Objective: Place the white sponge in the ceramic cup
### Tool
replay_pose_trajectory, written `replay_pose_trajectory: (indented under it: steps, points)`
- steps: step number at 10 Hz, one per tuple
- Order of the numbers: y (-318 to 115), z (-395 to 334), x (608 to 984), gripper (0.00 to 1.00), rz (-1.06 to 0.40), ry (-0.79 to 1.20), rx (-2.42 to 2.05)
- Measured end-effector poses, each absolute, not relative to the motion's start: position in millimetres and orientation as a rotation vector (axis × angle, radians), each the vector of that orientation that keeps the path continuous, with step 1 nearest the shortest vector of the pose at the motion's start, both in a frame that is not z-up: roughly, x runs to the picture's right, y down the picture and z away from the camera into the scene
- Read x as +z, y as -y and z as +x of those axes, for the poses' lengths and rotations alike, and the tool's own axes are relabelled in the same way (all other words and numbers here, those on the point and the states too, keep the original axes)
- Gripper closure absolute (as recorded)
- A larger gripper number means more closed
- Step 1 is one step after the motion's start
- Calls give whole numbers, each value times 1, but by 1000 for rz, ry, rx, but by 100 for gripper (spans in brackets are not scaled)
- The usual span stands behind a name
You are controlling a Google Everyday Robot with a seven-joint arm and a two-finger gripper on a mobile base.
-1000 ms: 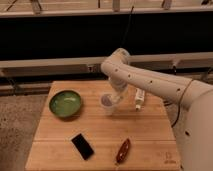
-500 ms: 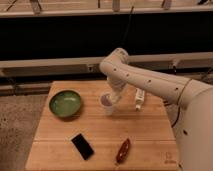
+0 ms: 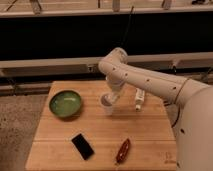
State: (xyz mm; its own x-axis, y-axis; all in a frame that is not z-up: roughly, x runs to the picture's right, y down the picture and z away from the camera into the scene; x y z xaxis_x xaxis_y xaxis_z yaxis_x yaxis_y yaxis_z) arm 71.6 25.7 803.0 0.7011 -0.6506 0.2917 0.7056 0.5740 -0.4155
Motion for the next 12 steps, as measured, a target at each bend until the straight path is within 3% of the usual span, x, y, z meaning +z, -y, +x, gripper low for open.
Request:
replay_pose_trajectory:
  steps: [7, 9, 12]
  points:
    - [-26, 61, 807, 100, -529, 152, -842]
    - [-25, 61, 809, 88, -525, 165, -852]
    - [-25, 60, 811, 79, -519, 179, -861]
